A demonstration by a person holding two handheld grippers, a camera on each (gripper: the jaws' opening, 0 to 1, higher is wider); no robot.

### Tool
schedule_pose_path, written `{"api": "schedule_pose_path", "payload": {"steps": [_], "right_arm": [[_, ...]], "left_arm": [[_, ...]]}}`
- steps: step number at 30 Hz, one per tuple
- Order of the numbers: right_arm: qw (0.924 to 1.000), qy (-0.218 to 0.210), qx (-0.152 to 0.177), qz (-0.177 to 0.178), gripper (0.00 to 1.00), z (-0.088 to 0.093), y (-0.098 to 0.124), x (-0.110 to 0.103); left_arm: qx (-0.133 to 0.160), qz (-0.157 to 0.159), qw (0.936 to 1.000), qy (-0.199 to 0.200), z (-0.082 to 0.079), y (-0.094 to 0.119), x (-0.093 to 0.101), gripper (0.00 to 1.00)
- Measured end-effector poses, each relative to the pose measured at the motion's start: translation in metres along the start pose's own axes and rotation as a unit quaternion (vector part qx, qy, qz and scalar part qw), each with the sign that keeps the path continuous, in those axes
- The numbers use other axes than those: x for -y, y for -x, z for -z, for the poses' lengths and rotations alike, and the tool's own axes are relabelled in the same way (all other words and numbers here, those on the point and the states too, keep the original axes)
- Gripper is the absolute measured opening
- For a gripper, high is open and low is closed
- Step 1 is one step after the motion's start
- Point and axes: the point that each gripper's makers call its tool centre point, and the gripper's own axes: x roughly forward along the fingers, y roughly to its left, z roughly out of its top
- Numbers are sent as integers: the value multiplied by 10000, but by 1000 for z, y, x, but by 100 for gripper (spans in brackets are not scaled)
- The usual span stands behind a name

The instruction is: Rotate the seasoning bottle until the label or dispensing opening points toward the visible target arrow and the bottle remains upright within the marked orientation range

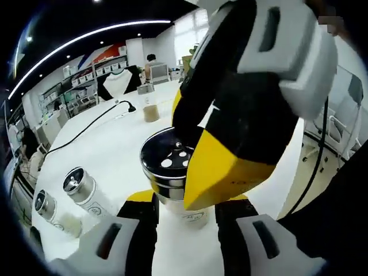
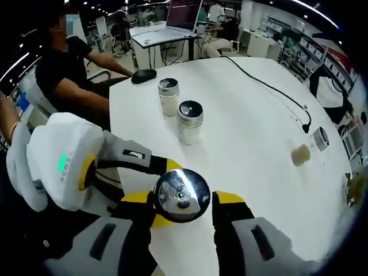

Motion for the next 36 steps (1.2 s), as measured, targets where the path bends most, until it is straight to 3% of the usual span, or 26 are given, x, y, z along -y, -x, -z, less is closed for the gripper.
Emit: {"api": "schedule_pose_path", "payload": {"steps": [5, 7, 10, 15, 22, 29, 31, 34, 36], "right_arm": [[9995, 262, 181, -80, 35, -3, -1, -2], [9982, 449, 392, -112, 35, -4, 0, -4], [9980, 484, 374, -149, 35, -4, 0, -5], [9968, 571, 483, -286, 35, -6, -1, -1], [9966, 519, 541, -354, 35, -14, -5, 9], [9961, 523, 544, -458, 35, -22, -8, 22], [9959, 533, 556, -480, 35, -26, -9, 24], [9958, 587, 529, -459, 35, -29, -11, 29], [9958, 584, 527, -464, 35, -34, -14, 39]], "left_arm": [[81, 108, 9999, 39, -1, 3, 0, 41], [172, 179, 9993, 295, -2, 4, 0, 40], [-64, 232, 9994, 228, 10, 5, 0, 40], [-114, 226, 9995, 210, 16, 12, 0, 40], [-173, -112, 9986, 493, 30, 23, -21, 44], [-132, -208, 9969, 742, 39, 38, -30, 48], [113, -186, 9958, 884, 32, 46, -29, 48], [140, -228, 9961, 840, 29, 59, -33, 55], [64, -422, 9974, 577, 26, 70, -40, 53]]}}
